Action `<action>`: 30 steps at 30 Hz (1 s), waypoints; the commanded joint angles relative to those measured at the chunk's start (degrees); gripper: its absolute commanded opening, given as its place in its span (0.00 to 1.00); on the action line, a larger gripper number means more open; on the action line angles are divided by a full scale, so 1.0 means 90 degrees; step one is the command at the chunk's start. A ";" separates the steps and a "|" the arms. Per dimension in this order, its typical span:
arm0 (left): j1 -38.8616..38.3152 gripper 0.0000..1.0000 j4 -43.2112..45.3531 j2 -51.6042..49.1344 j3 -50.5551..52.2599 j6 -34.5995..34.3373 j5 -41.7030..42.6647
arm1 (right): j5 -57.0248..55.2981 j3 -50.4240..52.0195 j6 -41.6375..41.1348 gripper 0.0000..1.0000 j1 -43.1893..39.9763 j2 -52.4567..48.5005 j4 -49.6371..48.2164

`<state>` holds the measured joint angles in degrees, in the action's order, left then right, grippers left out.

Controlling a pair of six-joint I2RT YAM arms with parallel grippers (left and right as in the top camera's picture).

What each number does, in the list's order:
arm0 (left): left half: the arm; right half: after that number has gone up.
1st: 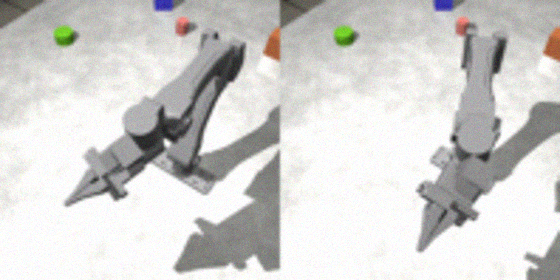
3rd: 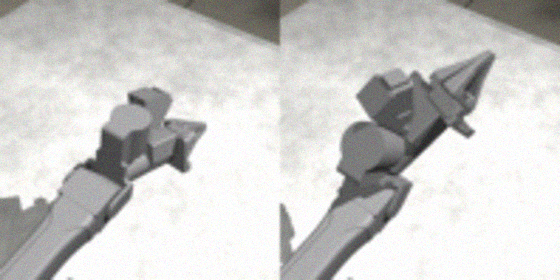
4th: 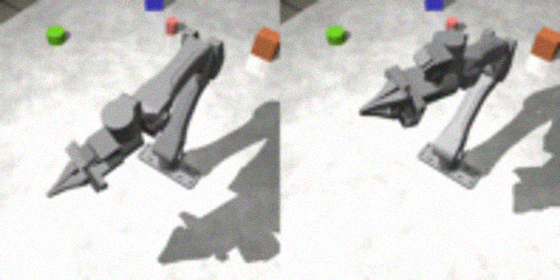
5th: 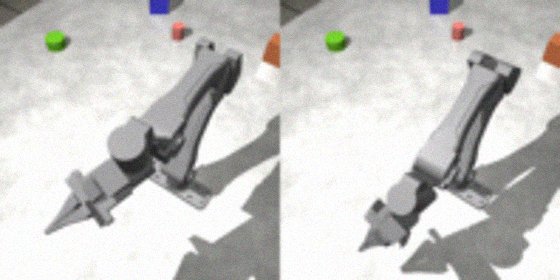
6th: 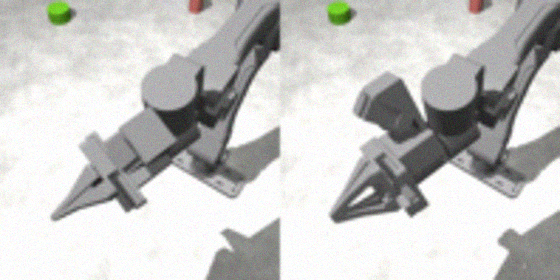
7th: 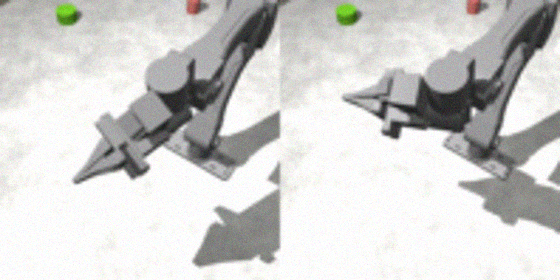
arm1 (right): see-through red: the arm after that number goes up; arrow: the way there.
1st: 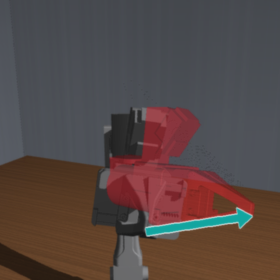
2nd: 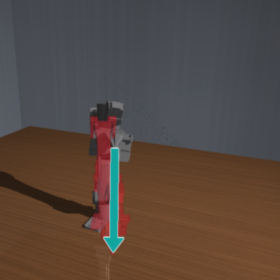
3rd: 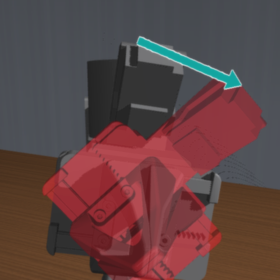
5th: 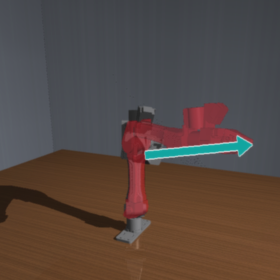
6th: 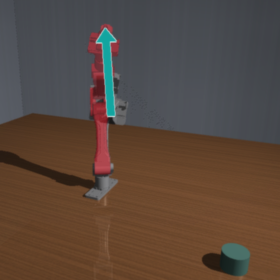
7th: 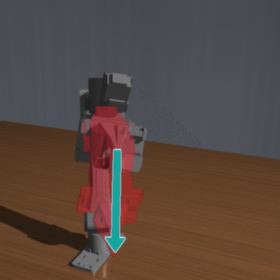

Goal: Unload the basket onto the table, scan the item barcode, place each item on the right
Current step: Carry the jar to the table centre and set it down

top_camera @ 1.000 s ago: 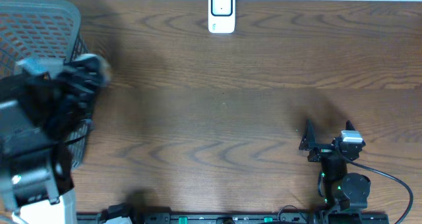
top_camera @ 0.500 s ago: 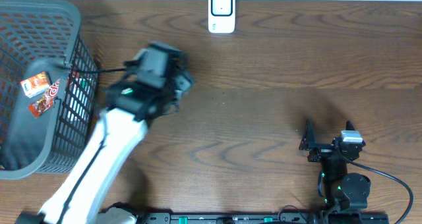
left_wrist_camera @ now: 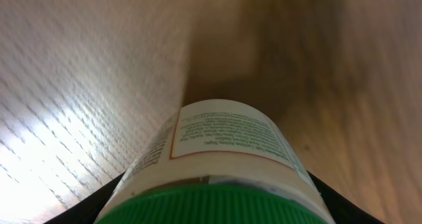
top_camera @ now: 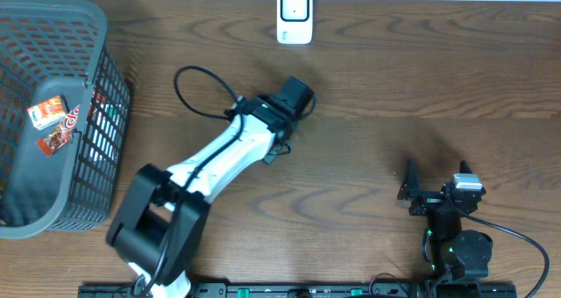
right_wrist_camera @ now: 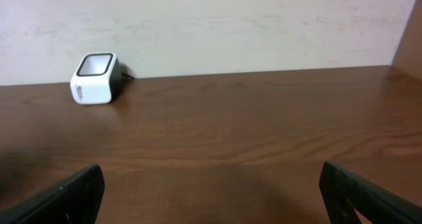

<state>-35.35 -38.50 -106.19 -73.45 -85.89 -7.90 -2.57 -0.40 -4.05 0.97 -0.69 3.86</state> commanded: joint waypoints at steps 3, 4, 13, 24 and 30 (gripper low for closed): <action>-0.0175 0.64 0.0005 -0.0352 -0.0155 -0.1528 -0.0172 | -0.0058 0.0010 0.0056 0.99 -0.0027 0.0044 0.0022; -0.0214 0.63 0.0002 -0.0406 -0.0155 -0.1783 -0.0163 | -0.0061 0.0010 0.0056 0.99 -0.0027 0.0044 0.0022; -0.0342 0.67 -0.0148 -0.0561 -0.0158 -0.2756 0.0160 | -0.0058 0.0010 0.0056 0.99 -0.0027 0.0044 0.0022; -0.0338 0.94 -0.0022 -0.0374 -0.0165 -0.2404 0.0304 | -0.0058 0.0010 0.0056 0.99 -0.0027 0.0044 0.0022; -0.0330 0.95 -0.0046 0.0330 -0.0177 -0.1965 0.0070 | -0.0061 0.0010 0.0056 0.99 -0.0027 0.0044 0.0022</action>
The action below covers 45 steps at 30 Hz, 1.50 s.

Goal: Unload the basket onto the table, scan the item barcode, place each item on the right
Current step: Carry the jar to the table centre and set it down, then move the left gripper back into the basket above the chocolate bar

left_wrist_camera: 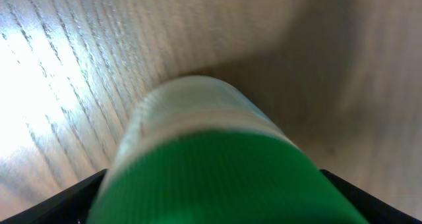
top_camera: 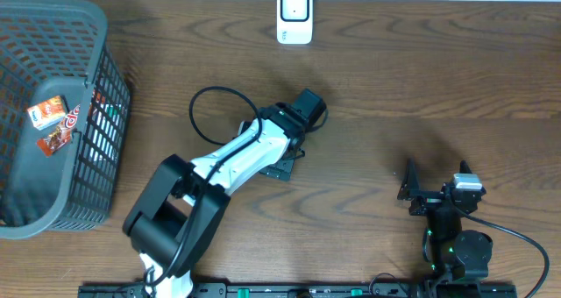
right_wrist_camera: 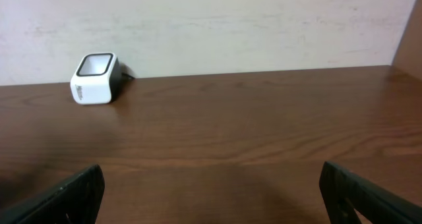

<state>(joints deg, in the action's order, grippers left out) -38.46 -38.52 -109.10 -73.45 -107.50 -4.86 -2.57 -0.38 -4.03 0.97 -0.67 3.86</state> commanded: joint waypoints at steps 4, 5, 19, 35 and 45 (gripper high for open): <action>0.0012 0.95 -0.0408 0.1554 -0.0177 0.0799 -0.0500 | -0.0061 0.0007 0.0053 0.99 -0.0027 0.0041 0.0022; 0.0005 0.95 -0.0486 0.1819 -0.0177 0.0991 -0.0520 | -0.0061 0.0007 0.0053 0.99 -0.0027 0.0041 0.0022; 0.2164 0.95 -0.1049 0.5129 -0.1175 0.6363 -0.0816 | -0.0058 0.0007 0.0053 0.99 -0.0027 0.0041 0.0022; 0.7519 0.95 -0.2363 0.3847 -0.2739 0.6941 0.0321 | -0.0061 0.0007 0.0053 0.99 -0.0027 0.0041 0.0022; 0.7701 0.95 -0.2336 0.1588 -0.2735 0.5598 -0.0226 | -0.0061 0.0007 0.0053 0.99 -0.0027 0.0041 0.0022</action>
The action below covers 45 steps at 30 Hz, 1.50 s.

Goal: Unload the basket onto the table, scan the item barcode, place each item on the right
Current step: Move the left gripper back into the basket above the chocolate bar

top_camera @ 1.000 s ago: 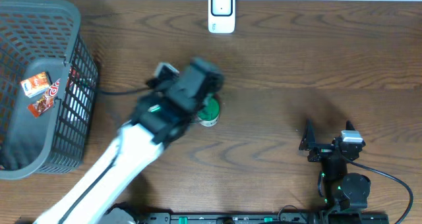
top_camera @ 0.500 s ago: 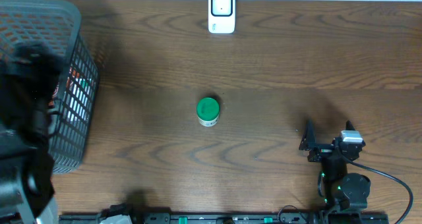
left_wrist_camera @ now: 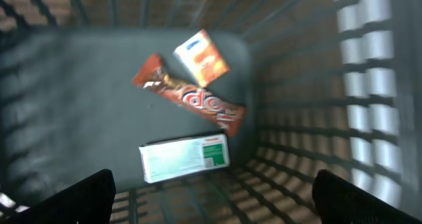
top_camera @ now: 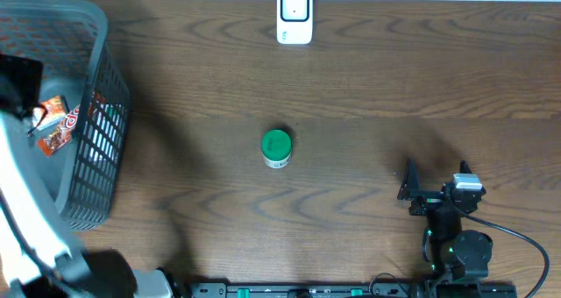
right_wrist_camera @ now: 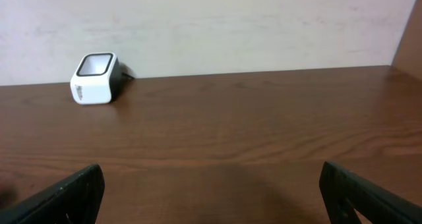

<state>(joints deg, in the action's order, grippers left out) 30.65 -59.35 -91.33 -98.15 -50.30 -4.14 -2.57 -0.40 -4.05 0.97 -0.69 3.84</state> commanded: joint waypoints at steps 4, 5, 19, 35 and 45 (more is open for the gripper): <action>0.0019 0.95 0.0078 -0.1158 0.0010 -0.1280 -0.0381 | -0.0058 0.0010 0.0056 0.99 -0.0027 0.0044 0.0024; 0.0012 0.95 0.0131 -0.1314 0.0010 -0.1273 -0.0381 | -0.0058 0.0010 0.0056 0.99 -0.0027 0.0044 0.0024; 0.0017 0.91 0.0389 -0.3058 0.0010 -0.1277 -0.0381 | -0.0061 0.0010 0.0056 0.99 -0.0027 0.0044 0.0024; -0.0080 0.85 0.1137 -0.3174 0.0148 -0.0869 -0.0274 | -0.0061 0.0010 0.0056 0.99 -0.0027 0.0044 0.0024; -0.0206 0.86 0.1326 -0.3354 0.0148 -0.0823 -0.0274 | -0.0058 0.0010 0.0056 0.99 -0.0027 0.0044 0.0024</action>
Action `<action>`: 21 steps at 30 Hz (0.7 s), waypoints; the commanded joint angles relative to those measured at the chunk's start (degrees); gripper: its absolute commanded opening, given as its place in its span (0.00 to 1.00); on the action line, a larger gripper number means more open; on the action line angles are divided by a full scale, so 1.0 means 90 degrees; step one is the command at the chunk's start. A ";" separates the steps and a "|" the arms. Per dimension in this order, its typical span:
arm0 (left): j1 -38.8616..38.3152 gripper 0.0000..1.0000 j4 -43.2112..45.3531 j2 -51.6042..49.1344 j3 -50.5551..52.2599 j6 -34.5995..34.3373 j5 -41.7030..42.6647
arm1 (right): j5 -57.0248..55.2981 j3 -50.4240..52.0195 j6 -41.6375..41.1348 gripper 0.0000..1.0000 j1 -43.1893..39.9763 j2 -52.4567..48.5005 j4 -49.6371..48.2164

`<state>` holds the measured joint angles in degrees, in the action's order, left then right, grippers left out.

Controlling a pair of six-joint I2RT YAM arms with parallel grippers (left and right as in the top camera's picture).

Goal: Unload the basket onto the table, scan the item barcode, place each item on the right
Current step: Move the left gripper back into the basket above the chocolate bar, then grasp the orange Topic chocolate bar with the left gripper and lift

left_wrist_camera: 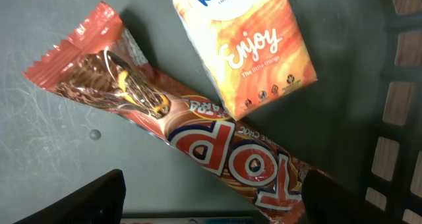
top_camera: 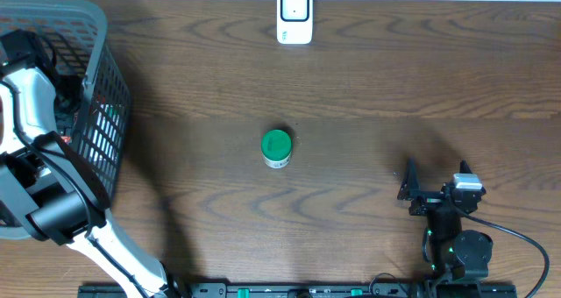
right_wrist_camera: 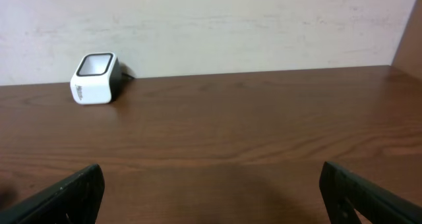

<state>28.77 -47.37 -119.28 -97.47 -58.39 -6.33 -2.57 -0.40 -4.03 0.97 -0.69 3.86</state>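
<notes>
My left gripper (left_wrist_camera: pixel 211 209) is open, low inside the grey basket (top_camera: pixel 98 37). Just beyond its fingers lies a red chocolate bar in its wrapper (left_wrist_camera: pixel 198 135), slanting across the basket floor. An orange tissue pack (left_wrist_camera: pixel 242 45) lies past the bar. The edge of a white box (left_wrist_camera: pixel 188 219) shows at the bottom between the fingers. The white scanner (top_camera: pixel 294 15) stands at the table's far edge, also seen in the right wrist view as the scanner (right_wrist_camera: pixel 95 78). My right gripper (right_wrist_camera: pixel 214 201) is open and empty at the near right.
A bottle with a green cap (top_camera: pixel 276 147) stands upright on the brown table (top_camera: pixel 394 79) near its middle. The basket's mesh wall (left_wrist_camera: pixel 399 138) rises close to the right of the left gripper. A pale wall (right_wrist_camera: pixel 231 20) lies behind the scanner.
My left gripper has come down from high over the basket's contents to just above the chocolate bar and tissue pack. The bottle and the right arm have not moved.
My left gripper was shut on the green-capped bottle near the table's middle, and still had it a second later, a little to the right. Then the bottle stood alone on the table and the gripper was open above the basket. Now it is low inside.
</notes>
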 commanded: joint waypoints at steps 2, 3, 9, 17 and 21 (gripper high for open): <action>0.0002 0.86 -0.0005 -0.0369 0.0073 0.0070 -0.0019 | -0.0061 0.0010 0.0053 0.99 -0.0024 0.0044 0.0022; 0.0002 0.86 -0.0005 -0.0471 0.0073 0.0068 -0.0007 | -0.0058 0.0010 0.0053 0.99 -0.0027 0.0044 0.0022; 0.0002 0.87 0.0092 -0.1037 0.0073 -0.0092 0.0534 | -0.0058 0.0010 0.0053 0.99 -0.0027 0.0044 0.0022; 0.0019 0.55 0.0061 -0.1081 0.0063 -0.0017 0.0801 | -0.0058 0.0010 0.0053 0.99 -0.0027 0.0044 0.0022; 0.0092 0.50 0.0012 -0.0809 0.0058 0.0189 0.0801 | -0.0058 0.0010 0.0053 0.99 -0.0027 0.0044 0.0022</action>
<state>29.23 -46.83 -125.45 -97.97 -58.13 -2.70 -2.57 -0.40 -4.05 0.97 -0.69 3.86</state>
